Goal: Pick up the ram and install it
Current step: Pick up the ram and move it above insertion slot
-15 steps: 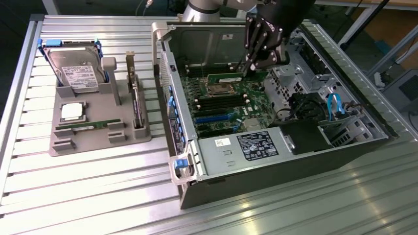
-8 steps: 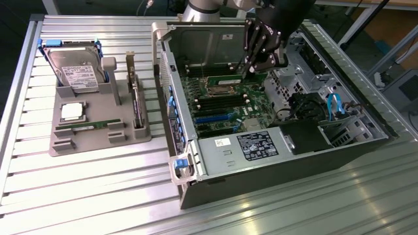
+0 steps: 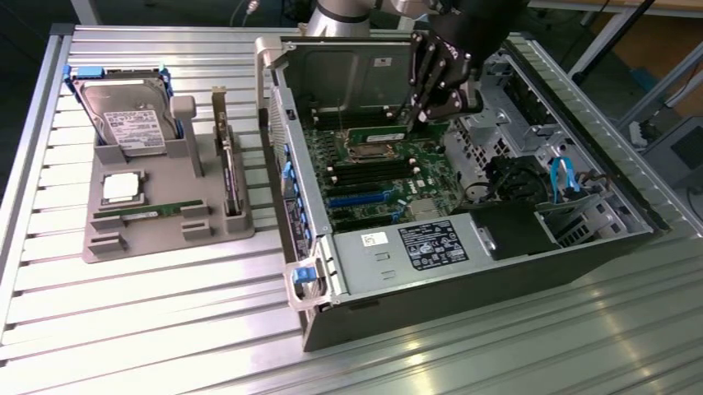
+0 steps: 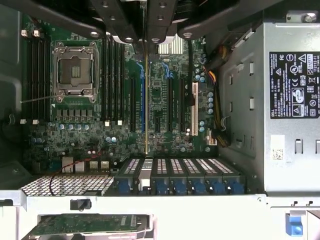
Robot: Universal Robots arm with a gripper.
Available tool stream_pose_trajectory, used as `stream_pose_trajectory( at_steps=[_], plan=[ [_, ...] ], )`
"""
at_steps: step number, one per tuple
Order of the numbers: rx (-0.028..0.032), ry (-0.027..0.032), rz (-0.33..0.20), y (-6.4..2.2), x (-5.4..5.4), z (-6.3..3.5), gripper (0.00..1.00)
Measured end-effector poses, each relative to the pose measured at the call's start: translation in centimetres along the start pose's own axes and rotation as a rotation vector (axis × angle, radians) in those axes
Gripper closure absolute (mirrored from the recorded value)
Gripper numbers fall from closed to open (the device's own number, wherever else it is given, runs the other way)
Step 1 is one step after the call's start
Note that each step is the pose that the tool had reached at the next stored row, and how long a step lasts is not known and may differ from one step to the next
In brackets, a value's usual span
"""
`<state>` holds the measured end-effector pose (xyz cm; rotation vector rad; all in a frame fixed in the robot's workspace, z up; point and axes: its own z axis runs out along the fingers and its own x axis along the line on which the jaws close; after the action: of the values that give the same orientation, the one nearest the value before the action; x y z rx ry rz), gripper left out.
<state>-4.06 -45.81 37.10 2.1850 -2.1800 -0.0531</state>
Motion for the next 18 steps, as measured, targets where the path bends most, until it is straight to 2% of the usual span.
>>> stream_pose_trajectory(
  at_steps=[18],
  plan=[
    [0.0,0.0,0.0,-0.02,-2.0,0.14,0.88]
  ],
)
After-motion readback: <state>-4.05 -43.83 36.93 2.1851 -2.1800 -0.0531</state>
